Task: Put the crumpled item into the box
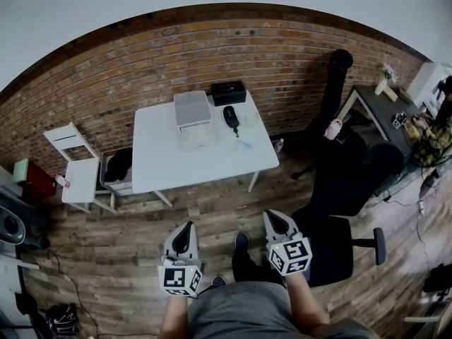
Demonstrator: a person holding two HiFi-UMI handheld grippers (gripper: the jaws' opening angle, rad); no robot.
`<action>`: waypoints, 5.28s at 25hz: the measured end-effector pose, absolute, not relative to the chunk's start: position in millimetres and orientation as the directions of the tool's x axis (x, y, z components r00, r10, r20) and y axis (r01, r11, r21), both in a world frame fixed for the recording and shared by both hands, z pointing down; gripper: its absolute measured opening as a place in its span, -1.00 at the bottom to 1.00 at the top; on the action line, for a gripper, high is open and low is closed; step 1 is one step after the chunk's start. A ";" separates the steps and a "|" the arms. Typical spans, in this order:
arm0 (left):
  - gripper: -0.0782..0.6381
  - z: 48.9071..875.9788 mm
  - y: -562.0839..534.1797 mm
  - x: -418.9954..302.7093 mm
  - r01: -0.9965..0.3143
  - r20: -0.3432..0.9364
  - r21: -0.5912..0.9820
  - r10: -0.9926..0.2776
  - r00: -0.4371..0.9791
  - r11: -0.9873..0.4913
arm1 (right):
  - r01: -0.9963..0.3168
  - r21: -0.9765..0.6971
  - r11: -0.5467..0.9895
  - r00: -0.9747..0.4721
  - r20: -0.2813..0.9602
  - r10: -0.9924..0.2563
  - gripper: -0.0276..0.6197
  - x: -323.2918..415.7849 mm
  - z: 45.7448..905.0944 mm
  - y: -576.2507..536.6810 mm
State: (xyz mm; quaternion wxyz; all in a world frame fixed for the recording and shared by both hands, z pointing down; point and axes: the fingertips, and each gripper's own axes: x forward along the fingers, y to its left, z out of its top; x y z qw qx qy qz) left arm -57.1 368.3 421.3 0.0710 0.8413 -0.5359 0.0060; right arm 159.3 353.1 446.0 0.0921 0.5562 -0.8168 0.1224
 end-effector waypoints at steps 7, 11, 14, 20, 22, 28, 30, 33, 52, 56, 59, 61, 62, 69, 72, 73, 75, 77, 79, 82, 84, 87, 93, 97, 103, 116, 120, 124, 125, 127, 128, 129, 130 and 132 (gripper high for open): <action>-0.76 438.6 326.2 -48.5 -0.904 0.147 0.129 -0.894 0.423 -0.406 | -0.927 -0.147 0.346 -0.375 0.305 -0.875 -0.90 167.9 454.3 308.9; -0.76 444.4 301.4 -39.4 -0.906 0.165 0.126 -0.892 0.422 -0.405 | -0.928 -0.154 0.340 -0.372 0.320 -0.871 -0.90 175.7 460.7 283.8; -0.77 445.7 282.4 -33.4 -0.903 0.168 0.114 -0.888 0.427 -0.413 | -0.927 -0.161 0.338 -0.373 0.322 -0.870 -0.91 178.6 463.4 265.3; -0.77 441.1 240.9 -34.7 -0.917 0.183 0.110 -0.899 0.398 -0.384 | -0.929 -0.155 0.336 -0.370 0.326 -0.870 -0.91 181.9 460.2 224.0; -0.76 437.5 230.1 -32.2 -0.921 0.179 0.111 -0.904 0.388 -0.373 | -0.925 -0.160 0.344 -0.378 0.321 -0.868 -0.91 186.2 459.4 210.5; -0.76 440.4 204.0 -18.5 -0.933 0.201 0.124 -0.912 0.358 -0.339 | -0.916 -0.167 0.364 -0.400 0.333 -0.854 -0.91 198.9 467.2 171.8; -0.76 441.0 193.1 -12.8 -0.936 0.205 0.112 -0.914 0.350 -0.333 | -0.915 -0.159 0.370 -0.403 0.333 -0.853 -0.91 203.6 468.4 160.1; -0.77 438.7 175.1 -5.6 -0.944 0.198 0.096 -0.924 0.328 -0.315 | -0.907 -0.159 0.390 -0.421 0.329 -0.845 -0.91 210.8 470.1 141.7; -0.76 439.7 102.9 -6.5 -0.967 0.199 0.080 -0.946 0.255 -0.244 | -0.888 -0.200 0.414 -0.459 0.330 -0.825 -0.91 222.1 481.3 59.9; -0.76 440.9 77.6 -6.3 -0.955 0.194 0.087 -0.935 0.296 -0.284 | -0.906 -0.191 0.377 -0.421 0.337 -0.842 -0.91 224.6 482.0 45.3; -0.76 439.4 56.6 -5.6 -0.943 0.189 0.092 -0.924 0.332 -0.320 | -0.918 -0.184 0.352 -0.396 0.350 -0.849 -0.90 224.7 483.7 31.1; -0.76 441.8 45.3 -5.3 -0.933 0.194 0.095 -0.913 0.360 -0.348 | -0.919 -0.201 0.340 -0.392 0.359 -0.847 -0.91 222.4 486.0 22.9; -0.76 444.6 40.5 -5.9 -0.928 0.199 0.098 -0.907 0.372 -0.359 | -0.918 -0.216 0.332 -0.391 0.363 -0.846 -0.91 221.0 487.8 19.8; -0.76 458.7 6.4 -14.7 -0.903 0.221 0.133 -0.876 0.430 -0.409 | -0.935 -0.229 0.269 -0.340 0.375 -0.862 -0.91 214.8 495.0 -4.1; -0.76 463.2 -4.1 -12.5 -0.890 0.224 0.142 -0.861 0.456 -0.434 | -0.942 -0.224 0.249 -0.319 0.376 -0.870 -0.90 213.1 493.5 -10.6; -0.76 464.5 -7.0 -11.5 -0.885 0.227 0.145 -0.856 0.464 -0.442 | -0.945 -0.221 0.242 -0.312 0.376 -0.872 -0.90 212.6 492.6 -11.8; -0.76 465.9 -13.2 -9.6 -0.877 0.227 0.149 -0.847 0.481 -0.458 | -0.949 -0.215 0.230 -0.298 0.375 -0.878 -0.90 212.0 490.8 -14.2; -0.76 466.2 -19.7 -7.8 -0.869 0.225 0.152 -0.840 0.494 -0.471 | -0.953 -0.205 0.221 -0.285 0.374 -0.883 -0.91 212.0 489.6 -16.8; -0.76 466.9 -24.4 -6.1 -0.863 0.226 0.155 -0.833 0.505 -0.481 | -0.957 -0.197 0.211 -0.273 0.377 -0.885 -0.90 213.1 490.3 -18.1; -0.76 469.3 -27.3 -5.7 -0.854 0.231 0.179 -0.823 0.518 -0.488 | -0.962 -0.191 0.196 -0.257 0.389 -0.885 -0.90 215.1 494.6 -16.1; -0.76 472.0 -28.1 -8.1 -0.854 0.232 0.192 -0.824 0.518 -0.483 | -0.964 -0.186 0.191 -0.251 0.391 -0.886 -0.90 215.2 497.1 -14.0; -0.76 474.5 -27.9 -11.0 -0.860 0.224 0.186 -0.832 0.507 -0.475 | -0.960 -0.188 0.206 -0.266 0.395 -0.879 -0.65 212.2 500.6 -11.5; -0.28 479.6 -22.5 -5.2 -0.850 0.238 0.140 -0.816 0.526 -0.507 | -0.953 -0.203 0.224 -0.289 0.399 -0.870 -0.14 206.6 509.3 -6.9; -0.08 478.5 -23.7 -9.8 -0.867 0.241 0.135 -0.833 0.498 -0.480 | -0.955 -0.199 0.222 -0.286 0.401 -0.871 0.12 206.6 511.4 -2.8; -0.01 476.5 -22.9 -10.5 -0.869 0.238 0.125 -0.836 0.494 -0.478 | -0.951 -0.213 0.222 -0.291 0.385 -0.876 0.16 210.4 509.4 -2.1; -0.01 485.7 -15.7 -28.4 -0.887 0.275 0.102 -0.844 0.461 -0.451 | -0.967 -0.152 0.202 -0.252 0.648 -0.719 0.21 202.2 654.7 17.5; -0.01 493.3 -16.3 -32.6 -0.888 0.295 0.105 -0.839 0.457 -0.447 | -0.971 -0.138 0.196 -0.237 0.675 -0.699 0.21 201.6 670.9 17.4; -0.01 499.6 -16.3 -36.4 -0.889 0.311 0.106 -0.834 0.455 -0.445 | -0.969 -0.156 0.191 -0.245 0.698 -0.673 0.15 201.1 687.7 19.5; -0.01 501.1 -16.5 -36.8 -0.888 0.315 0.105 -0.832 0.456 -0.447 | -0.969 -0.162 0.188 -0.247 0.704 -0.666 0.13 201.1 691.9 20.1; -0.01 503.9 -16.9 -36.0 -0.884 0.322 0.103 -0.825 0.464 -0.457 | -0.969 -0.170 0.182 -0.248 0.716 -0.652 0.13 201.3 699.1 20.8; -0.01 505.1 -17.0 -35.3 -0.881 0.325 0.103 -0.821 0.469 -0.462 | -0.969 -0.173 0.178 -0.248 0.722 -0.646 0.13 201.4 702.1 20.8; -0.01 506.3 -17.1 -34.9 -0.879 0.328 0.104 -0.818 0.472 -0.465 | -0.969 -0.177 0.173 -0.247 0.728 -0.640 0.15 201.7 704.8 20.7; -0.01 507.4 -17.1 -34.9 -0.878 0.332 0.106 -0.816 0.473 -0.466 | -0.969 -0.182 0.168 -0.248 0.733 -0.634 0.16 201.9 707.4 20.5; -0.01 509.6 -17.4 -35.7 -0.879 0.341 0.108 -0.813 0.472 -0.465 | -0.969 -0.192 0.158 -0.249 0.740 -0.625 0.20 202.0 712.7 19.2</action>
